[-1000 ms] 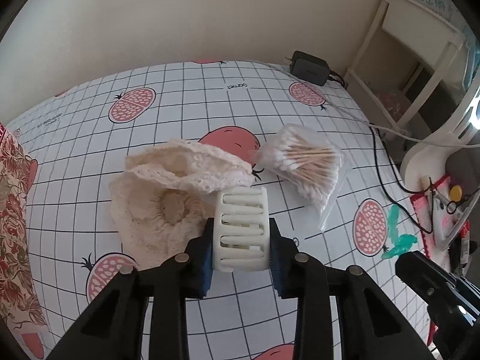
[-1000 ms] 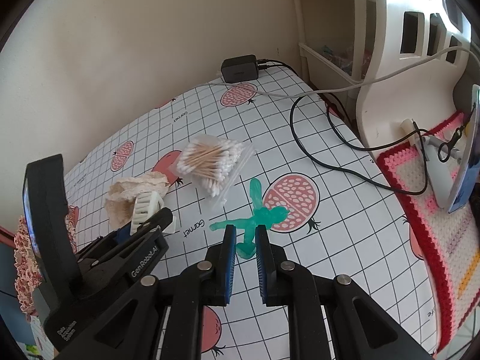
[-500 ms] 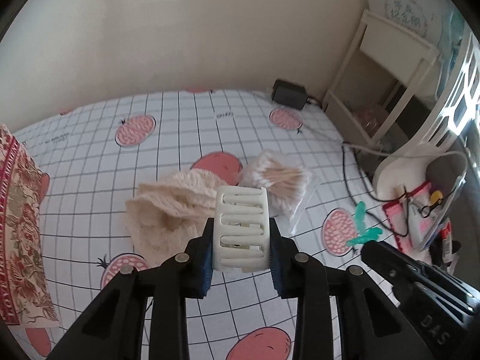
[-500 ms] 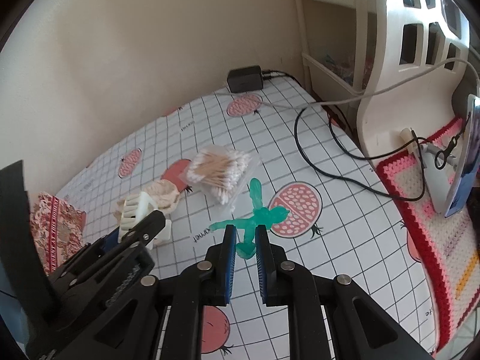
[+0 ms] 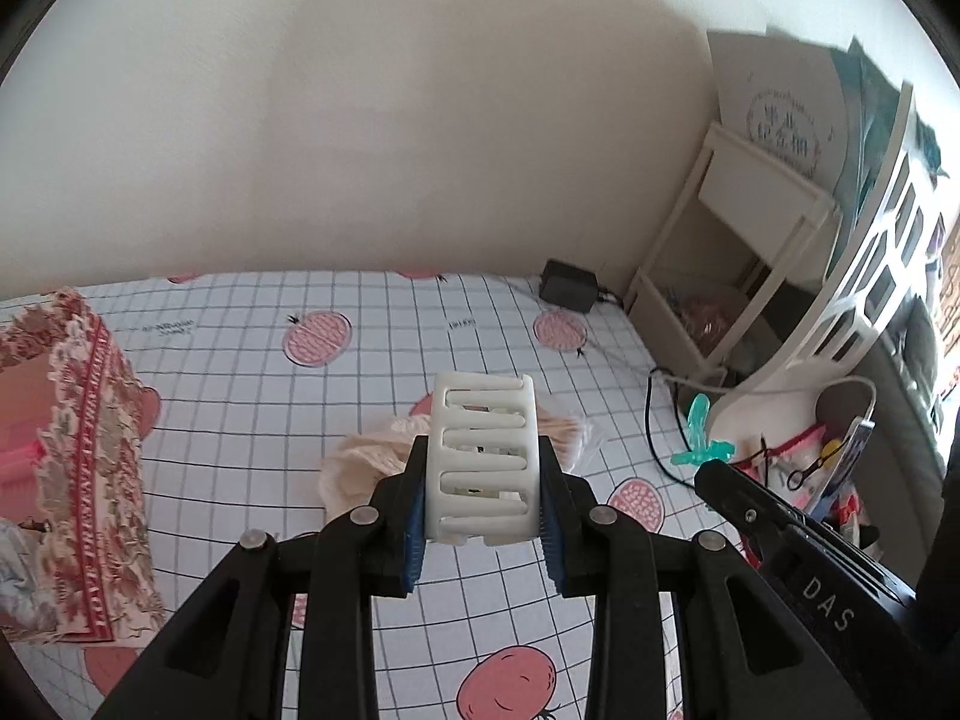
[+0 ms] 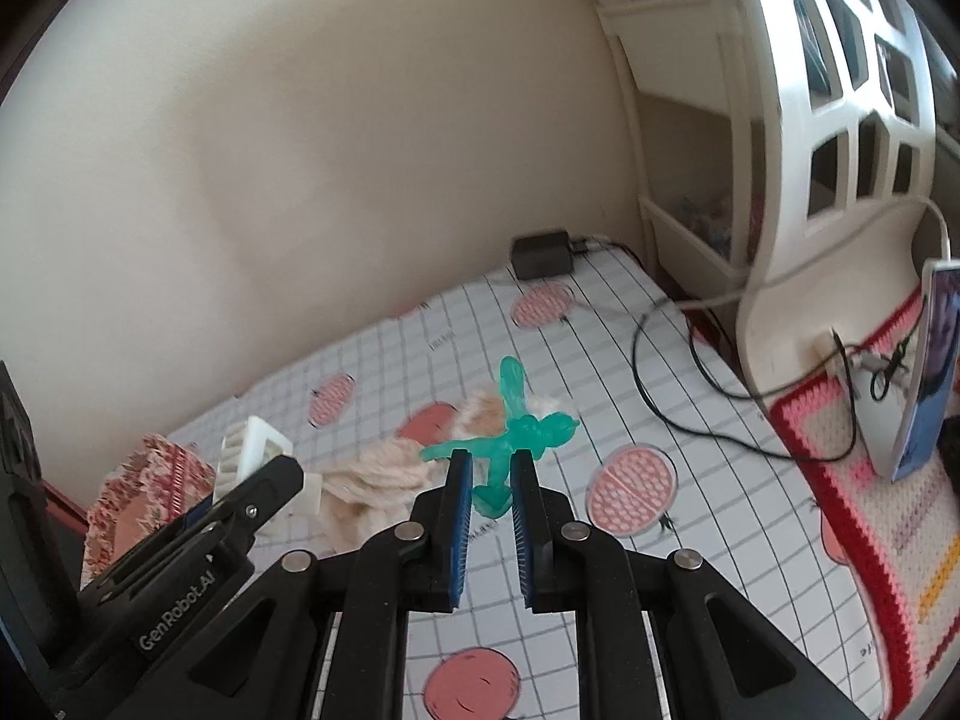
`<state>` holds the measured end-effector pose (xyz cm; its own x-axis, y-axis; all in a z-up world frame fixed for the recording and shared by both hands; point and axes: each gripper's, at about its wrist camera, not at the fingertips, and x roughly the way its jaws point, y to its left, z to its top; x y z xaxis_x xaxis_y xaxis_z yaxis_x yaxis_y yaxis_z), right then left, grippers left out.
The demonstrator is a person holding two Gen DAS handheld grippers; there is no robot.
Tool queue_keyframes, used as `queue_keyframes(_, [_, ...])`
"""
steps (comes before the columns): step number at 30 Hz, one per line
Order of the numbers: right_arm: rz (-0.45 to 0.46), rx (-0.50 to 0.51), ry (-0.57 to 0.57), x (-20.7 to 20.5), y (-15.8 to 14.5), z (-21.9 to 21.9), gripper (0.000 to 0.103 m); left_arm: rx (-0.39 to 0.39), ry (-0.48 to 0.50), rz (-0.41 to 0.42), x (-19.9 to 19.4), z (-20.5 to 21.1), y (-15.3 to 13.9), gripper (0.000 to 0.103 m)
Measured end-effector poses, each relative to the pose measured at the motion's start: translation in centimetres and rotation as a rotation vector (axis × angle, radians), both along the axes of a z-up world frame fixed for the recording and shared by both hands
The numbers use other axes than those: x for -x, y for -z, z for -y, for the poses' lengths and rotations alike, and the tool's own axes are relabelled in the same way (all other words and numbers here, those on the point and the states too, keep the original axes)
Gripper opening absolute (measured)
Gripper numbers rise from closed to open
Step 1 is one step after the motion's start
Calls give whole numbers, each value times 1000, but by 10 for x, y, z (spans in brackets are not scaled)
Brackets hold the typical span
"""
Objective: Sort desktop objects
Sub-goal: 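Lift and carry the white clip with left while right carries the green figure to the box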
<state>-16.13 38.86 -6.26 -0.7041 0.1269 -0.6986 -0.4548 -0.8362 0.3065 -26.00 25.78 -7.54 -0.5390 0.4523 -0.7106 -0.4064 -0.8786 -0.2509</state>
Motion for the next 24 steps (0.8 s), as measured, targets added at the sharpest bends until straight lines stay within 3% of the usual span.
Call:
queue_keyframes(9, [-41,31,-11,2,-8,14,14,-43,-52,-4,-9,37,-16,33])
queue_keyframes(15, [-88,52,-83,11,-12,39,14,-63,-122,18,-16,75,-16,32])
queue_keyframes(24, [-81,30,-193,33,-10,86,14,-127,-208,37,-7,123,-11,32])
